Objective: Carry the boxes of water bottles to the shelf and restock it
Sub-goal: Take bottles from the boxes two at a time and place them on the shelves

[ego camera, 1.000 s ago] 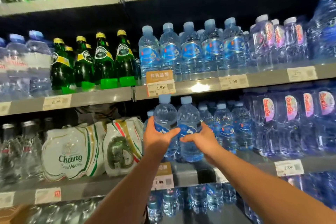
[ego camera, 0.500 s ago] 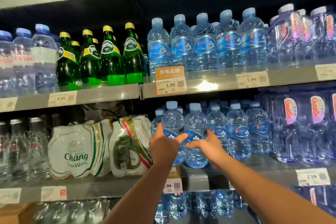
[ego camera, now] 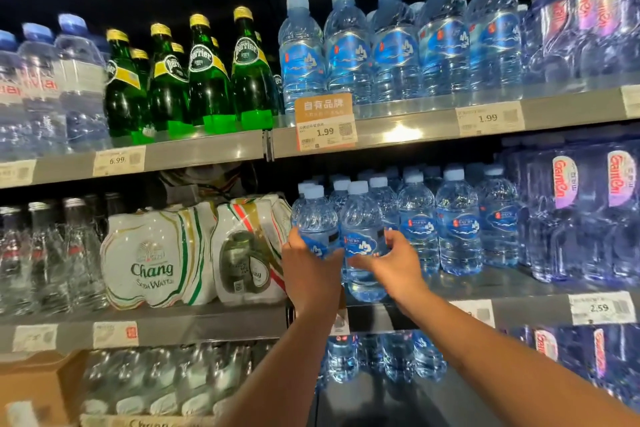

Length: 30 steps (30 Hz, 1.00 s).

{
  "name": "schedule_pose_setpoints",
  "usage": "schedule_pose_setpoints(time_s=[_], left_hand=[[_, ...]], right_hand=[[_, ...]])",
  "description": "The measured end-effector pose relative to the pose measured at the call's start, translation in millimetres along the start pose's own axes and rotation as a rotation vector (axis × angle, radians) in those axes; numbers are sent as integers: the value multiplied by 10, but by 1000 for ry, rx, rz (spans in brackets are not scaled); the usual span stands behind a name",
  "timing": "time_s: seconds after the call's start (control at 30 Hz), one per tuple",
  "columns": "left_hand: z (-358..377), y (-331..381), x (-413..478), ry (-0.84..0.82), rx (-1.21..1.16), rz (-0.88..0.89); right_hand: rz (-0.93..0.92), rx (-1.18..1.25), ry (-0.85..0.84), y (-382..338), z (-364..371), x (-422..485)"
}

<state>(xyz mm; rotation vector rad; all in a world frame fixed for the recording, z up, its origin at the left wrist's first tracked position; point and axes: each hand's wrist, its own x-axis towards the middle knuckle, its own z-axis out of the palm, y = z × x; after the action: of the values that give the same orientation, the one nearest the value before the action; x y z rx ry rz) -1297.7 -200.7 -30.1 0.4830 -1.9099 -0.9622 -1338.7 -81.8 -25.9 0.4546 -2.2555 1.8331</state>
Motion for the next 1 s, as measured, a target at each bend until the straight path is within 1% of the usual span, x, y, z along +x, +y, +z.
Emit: schedule_pose_setpoints(time_s=[0.13,0.23,0.37,0.53,0.73,0.9,1.0], left_hand=[[9,-41,-7,-8,110,62],[-28,-42,-40,-7,123,82],[-70,-48,-74,-61,181,55],[-131,-93,-66,-47,216,35],[-209,-111,-49,-30,214,7],[-251,-156,-63,-18,202,58],[-249,-185,-55,-4,221,58]], right_hand=[[-22,-29,-39,26,13,-9],[-26,-74,-47,42,29,-2],[-13,-135,-48,23,51,1],[-7,-183,-34,-34,73,-65],[-15,-145,-69,-33,136,-100],[-62,-98,-91,-44,108,-140],[-42,-85,-115,-36,99,-133]])
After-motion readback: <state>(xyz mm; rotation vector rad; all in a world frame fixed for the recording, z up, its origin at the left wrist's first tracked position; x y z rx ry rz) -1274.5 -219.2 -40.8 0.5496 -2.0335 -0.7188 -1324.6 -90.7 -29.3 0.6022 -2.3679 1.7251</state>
